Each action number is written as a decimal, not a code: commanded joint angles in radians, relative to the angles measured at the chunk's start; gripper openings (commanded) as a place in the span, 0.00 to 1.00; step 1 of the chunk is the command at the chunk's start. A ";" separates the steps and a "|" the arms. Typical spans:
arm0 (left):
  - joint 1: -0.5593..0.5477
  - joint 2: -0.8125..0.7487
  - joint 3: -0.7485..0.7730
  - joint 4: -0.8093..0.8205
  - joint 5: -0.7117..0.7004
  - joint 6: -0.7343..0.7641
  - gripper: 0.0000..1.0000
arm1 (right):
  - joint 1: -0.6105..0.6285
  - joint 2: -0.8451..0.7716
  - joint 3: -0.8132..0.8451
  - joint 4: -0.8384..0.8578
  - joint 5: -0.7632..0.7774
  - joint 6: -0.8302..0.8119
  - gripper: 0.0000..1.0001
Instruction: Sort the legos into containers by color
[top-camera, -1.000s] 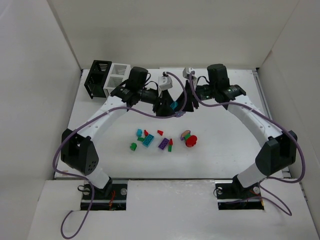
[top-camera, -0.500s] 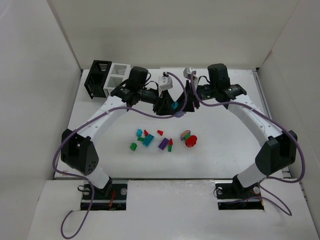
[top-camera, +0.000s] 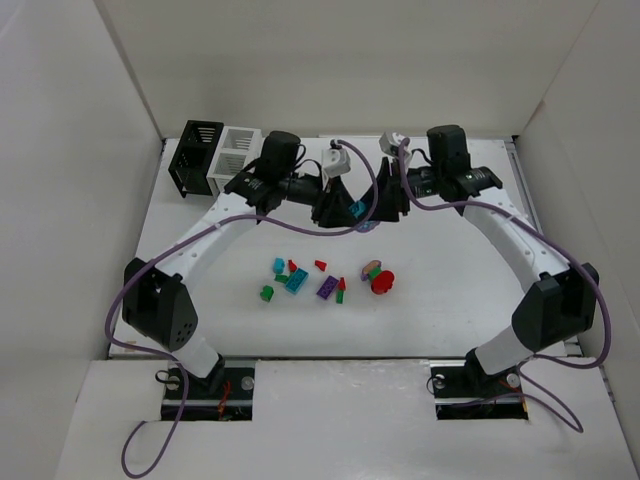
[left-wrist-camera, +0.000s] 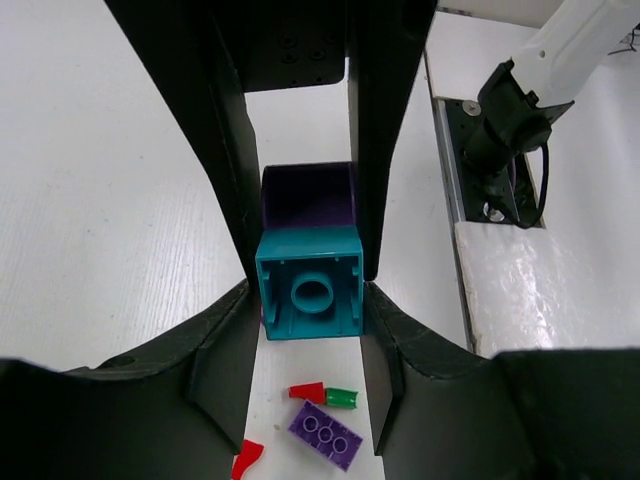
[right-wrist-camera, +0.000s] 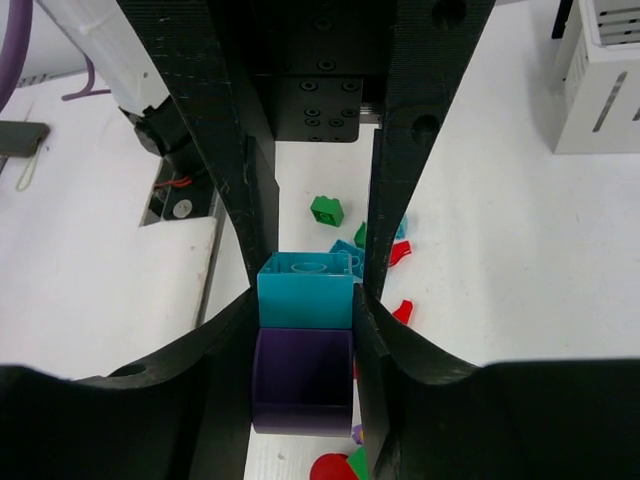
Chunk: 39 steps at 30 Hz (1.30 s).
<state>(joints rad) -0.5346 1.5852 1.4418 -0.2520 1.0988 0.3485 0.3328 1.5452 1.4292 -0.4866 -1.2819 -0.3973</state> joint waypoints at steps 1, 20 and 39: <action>0.004 -0.028 0.025 0.108 -0.013 -0.103 0.00 | 0.008 -0.050 0.011 0.002 0.019 -0.032 0.45; 0.044 -0.047 -0.029 0.290 -0.051 -0.356 0.00 | 0.009 -0.068 0.031 0.002 0.121 -0.032 0.44; 0.223 -0.085 -0.050 0.245 -0.363 -0.511 0.00 | -0.050 -0.102 -0.096 0.097 0.242 0.103 0.00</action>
<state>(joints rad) -0.3931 1.5669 1.3972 -0.0044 0.9009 -0.0834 0.3050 1.4975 1.3575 -0.4423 -1.0798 -0.3470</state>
